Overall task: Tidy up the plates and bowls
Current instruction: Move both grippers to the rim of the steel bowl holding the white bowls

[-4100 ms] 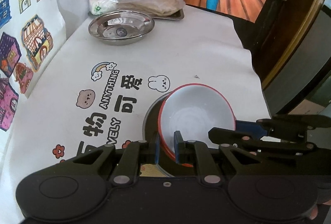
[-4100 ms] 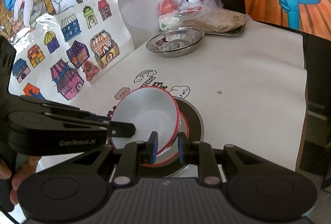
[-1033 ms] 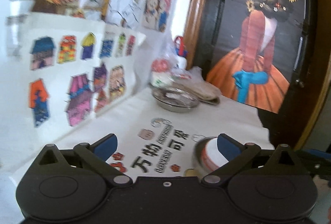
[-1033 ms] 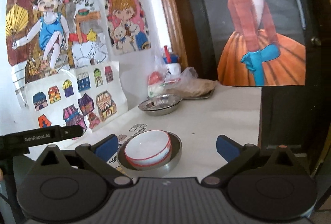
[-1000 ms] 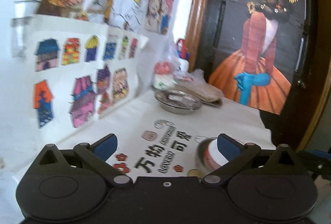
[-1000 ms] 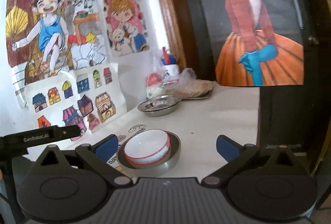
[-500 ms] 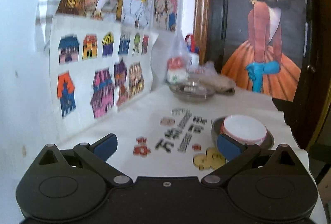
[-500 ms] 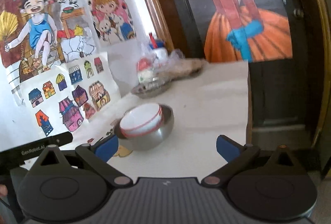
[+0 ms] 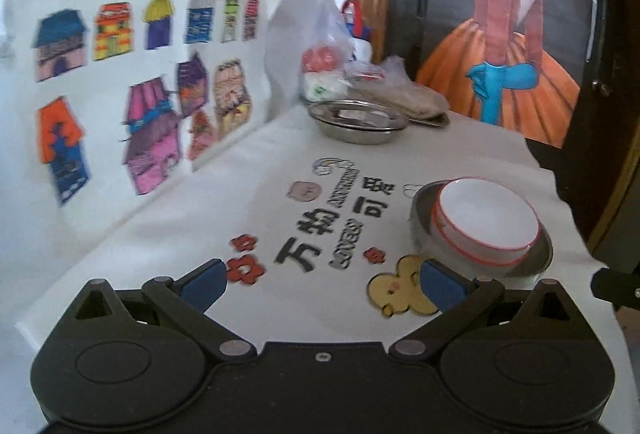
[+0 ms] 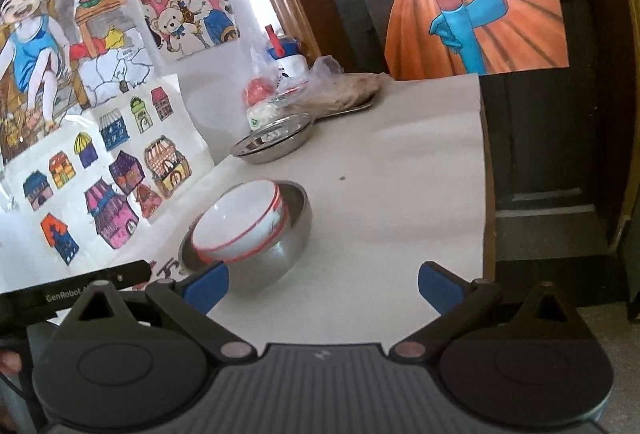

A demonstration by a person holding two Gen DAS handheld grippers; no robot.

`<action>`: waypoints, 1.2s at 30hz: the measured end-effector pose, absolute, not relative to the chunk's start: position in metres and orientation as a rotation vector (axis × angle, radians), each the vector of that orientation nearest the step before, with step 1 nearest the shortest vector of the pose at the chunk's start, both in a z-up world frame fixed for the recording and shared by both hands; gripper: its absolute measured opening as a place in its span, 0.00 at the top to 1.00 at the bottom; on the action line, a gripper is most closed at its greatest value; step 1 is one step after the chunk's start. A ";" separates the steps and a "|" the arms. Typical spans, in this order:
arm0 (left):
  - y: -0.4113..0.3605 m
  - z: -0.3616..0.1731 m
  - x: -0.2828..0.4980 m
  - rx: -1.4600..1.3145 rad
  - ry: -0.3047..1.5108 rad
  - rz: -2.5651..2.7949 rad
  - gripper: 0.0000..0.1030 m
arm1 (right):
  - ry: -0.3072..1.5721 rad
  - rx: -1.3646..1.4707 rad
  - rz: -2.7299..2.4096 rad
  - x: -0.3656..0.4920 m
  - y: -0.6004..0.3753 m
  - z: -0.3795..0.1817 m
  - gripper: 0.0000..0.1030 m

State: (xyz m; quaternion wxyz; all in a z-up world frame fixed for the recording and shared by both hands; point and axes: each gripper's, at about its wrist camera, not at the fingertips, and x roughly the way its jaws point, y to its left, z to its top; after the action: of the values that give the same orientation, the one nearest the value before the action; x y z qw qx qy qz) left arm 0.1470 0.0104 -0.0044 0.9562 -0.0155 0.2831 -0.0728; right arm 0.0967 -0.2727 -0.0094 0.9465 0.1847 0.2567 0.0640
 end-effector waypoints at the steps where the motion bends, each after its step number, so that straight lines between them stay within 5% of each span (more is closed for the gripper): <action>1: 0.009 -0.004 0.153 -0.033 0.578 -0.156 0.01 | 0.526 0.380 0.136 0.102 -0.275 -0.009 0.00; 36: 0.001 0.001 0.225 -0.061 0.720 -0.311 0.06 | 0.665 0.255 0.149 0.180 -0.280 0.000 0.00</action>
State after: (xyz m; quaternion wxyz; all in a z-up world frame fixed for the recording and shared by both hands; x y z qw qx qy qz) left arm 0.2254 0.0011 0.0009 0.9236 -0.0297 0.3507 -0.1517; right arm 0.1802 -0.2805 -0.0001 0.9346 0.1248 0.3250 0.0731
